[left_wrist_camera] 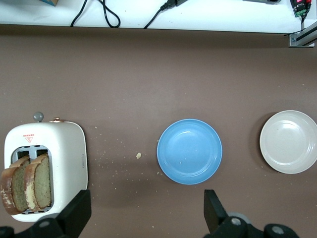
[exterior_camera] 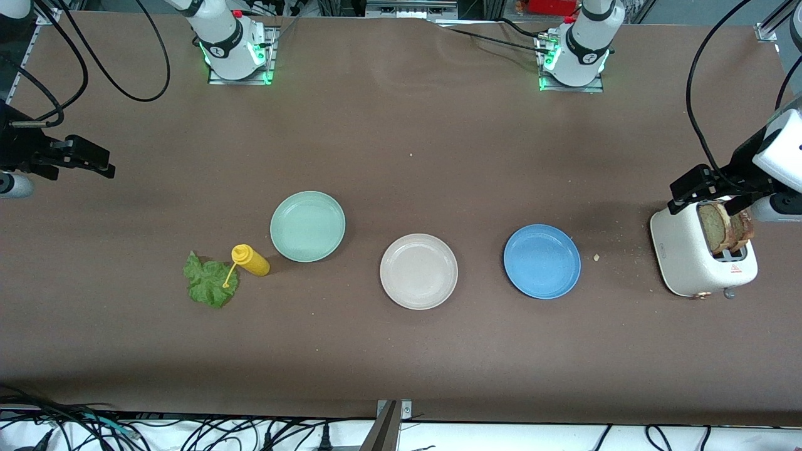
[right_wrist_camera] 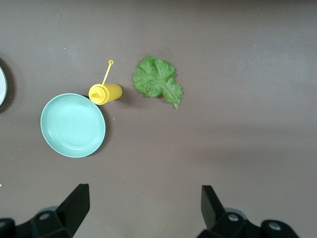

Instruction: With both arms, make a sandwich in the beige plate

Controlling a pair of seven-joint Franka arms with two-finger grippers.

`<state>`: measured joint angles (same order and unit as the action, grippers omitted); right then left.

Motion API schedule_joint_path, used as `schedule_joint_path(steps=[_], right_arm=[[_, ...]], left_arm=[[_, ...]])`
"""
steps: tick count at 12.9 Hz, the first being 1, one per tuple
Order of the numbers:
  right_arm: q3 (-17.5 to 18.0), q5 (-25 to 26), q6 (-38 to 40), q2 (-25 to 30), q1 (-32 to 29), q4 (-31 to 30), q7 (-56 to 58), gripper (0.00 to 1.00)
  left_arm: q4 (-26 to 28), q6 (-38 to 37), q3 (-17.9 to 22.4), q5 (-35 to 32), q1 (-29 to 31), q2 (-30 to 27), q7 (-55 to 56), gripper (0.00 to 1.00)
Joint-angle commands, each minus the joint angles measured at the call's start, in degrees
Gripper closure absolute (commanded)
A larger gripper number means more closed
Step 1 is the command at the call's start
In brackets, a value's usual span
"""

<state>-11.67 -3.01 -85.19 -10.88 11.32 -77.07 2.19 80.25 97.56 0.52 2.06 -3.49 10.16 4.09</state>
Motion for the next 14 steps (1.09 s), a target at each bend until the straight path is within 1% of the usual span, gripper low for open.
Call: schedule_joint_path(steps=[1,7,9,10,14], right_arm=[[0.1,1.7,-0.3,0.0,0.2,-0.6,0.3,0.00],[0.1,1.1,-0.1,-0.2,-0.2,-0.8,0.4,0.00],[0.1,0.8,0.5,-0.7,0.1,-1.4,0.3,0.00],[0.2,0.8,1.5,-0.4,0.3,-2.5,-0.1,0.00],[0.1,0.8,3.7,0.2,0.3,-2.7,0.4,0.00]], left_arm=[[-0.6,-0.4,-0.2,-1.2,0.2,0.0,-0.8,0.00],[-0.6,-0.4,-0.3,-1.0,0.2,-0.1,-0.8,0.00],[-0.7,-0.4,-0.2,0.1,0.2,-0.1,-0.8,0.00],[-0.7,-0.4,-0.2,0.1,0.2,-0.1,-0.8,0.00],[-0.6,-0.4,-0.2,0.2,0.3,0.0,-0.8,0.00]])
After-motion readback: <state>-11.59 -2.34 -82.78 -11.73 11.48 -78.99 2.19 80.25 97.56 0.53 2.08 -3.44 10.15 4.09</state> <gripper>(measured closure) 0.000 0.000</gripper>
